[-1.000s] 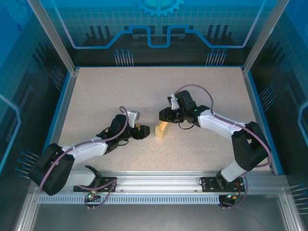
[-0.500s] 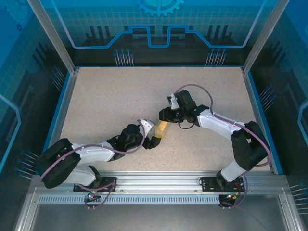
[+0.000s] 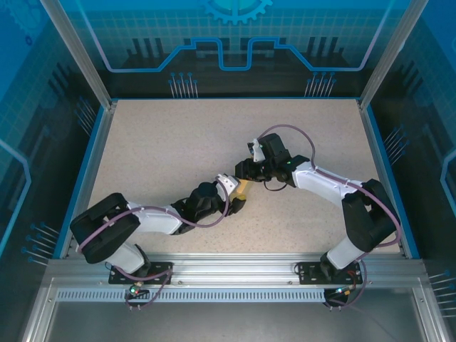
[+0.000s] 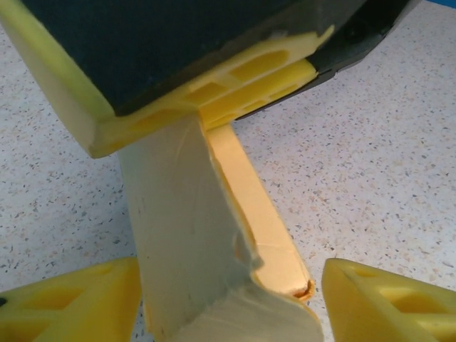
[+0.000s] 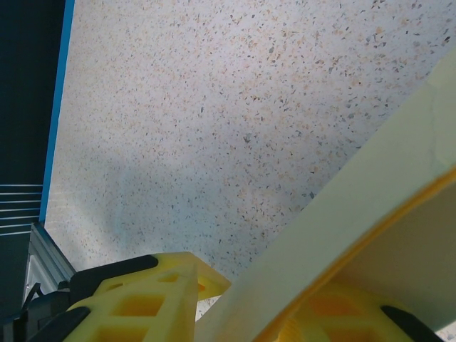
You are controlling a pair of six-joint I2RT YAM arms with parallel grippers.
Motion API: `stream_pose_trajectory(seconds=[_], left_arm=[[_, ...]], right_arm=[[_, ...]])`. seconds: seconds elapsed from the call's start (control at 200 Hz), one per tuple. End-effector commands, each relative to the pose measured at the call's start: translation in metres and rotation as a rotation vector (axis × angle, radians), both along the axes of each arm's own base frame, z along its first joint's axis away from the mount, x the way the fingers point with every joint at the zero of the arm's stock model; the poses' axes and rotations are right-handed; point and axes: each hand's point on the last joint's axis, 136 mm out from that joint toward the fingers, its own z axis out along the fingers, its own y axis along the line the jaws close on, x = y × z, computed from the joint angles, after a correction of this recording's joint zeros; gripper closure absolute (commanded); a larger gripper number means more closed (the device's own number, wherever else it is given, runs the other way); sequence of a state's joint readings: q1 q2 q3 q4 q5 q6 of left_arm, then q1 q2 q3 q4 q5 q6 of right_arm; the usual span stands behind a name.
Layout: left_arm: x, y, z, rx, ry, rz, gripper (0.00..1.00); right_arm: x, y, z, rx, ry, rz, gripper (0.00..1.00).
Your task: Fold the paper box
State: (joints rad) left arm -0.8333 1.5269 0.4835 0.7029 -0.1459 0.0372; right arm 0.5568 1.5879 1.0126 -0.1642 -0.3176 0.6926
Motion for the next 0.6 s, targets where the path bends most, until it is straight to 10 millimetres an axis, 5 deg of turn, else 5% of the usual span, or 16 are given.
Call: stream_pose_trajectory(seconds=[0.0, 0.24, 0.595], left_arm=[[0.008, -0.008, 0.016, -0.026, -0.059, 0.005, 0.37], [0.004, -0.004, 0.014, -0.033, -0.059, 0.003, 0.47], [0.004, 0.008, 0.012, -0.003, -0.024, -0.031, 0.59]], right_arm=[[-0.012, -0.006, -0.027, -0.073, 0.08, -0.01, 0.67], [-0.009, -0.009, -0.015, -0.062, 0.054, -0.02, 0.67], [-0.002, -0.027, 0.029, -0.062, -0.051, -0.023, 0.6]])
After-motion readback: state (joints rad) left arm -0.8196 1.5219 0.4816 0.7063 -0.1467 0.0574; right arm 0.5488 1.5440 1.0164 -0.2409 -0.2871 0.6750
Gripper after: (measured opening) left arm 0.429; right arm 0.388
